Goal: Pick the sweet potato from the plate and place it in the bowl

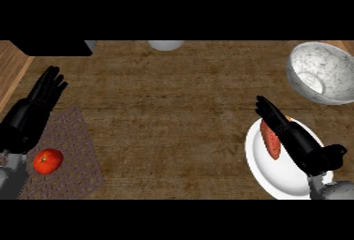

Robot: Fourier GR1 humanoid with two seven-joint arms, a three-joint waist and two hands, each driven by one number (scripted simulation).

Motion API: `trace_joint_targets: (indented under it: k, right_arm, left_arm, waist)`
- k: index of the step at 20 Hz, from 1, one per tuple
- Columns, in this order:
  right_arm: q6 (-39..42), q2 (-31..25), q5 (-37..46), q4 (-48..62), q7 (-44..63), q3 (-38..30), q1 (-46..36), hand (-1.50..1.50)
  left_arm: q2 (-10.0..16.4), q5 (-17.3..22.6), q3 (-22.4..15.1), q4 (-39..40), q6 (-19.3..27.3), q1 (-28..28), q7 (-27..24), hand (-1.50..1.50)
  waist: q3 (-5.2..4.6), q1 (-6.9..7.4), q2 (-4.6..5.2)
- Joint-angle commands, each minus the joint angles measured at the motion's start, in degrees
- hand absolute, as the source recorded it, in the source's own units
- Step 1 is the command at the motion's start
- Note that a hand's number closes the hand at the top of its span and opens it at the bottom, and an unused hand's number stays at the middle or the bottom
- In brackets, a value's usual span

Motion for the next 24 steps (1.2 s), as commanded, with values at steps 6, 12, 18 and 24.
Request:
trace_joint_targets:
  k: [6,12,18,24]
  right_arm:
    - [-4.28,6.71,-17.66,6.22,-12.94,-22.62,4.53,1.5]
    - [-1.99,9.45,-10.61,26.62,-23.36,-22.73,0.81,-1.5]
    - [-2.39,-0.72,3.67,32.33,-23.75,-17.98,-4.26,-1.5]
    - [3.45,-13.51,13.2,32.2,-10.56,-10.47,-8.57,-1.5]
  left_arm:
    - [-4.65,-4.15,-8.36,-4.14,-1.43,0.65,-0.83,0.0]
    - [-11.2,-8.59,-16.12,-4.58,0.4,0.38,1.79,0.0]
    - [-12.95,-9.18,-15.85,-3.76,-0.54,0.38,1.61,0.0]
    - [-12.64,-8.78,-14.78,-1.22,-1.97,-0.64,1.03,0.0]
  waist:
    - [0.55,-3.76,-0.22]
    - [0.25,0.35,0.17]
    - [0.12,0.54,-0.03]
    - [-0.06,0.89,0.1]
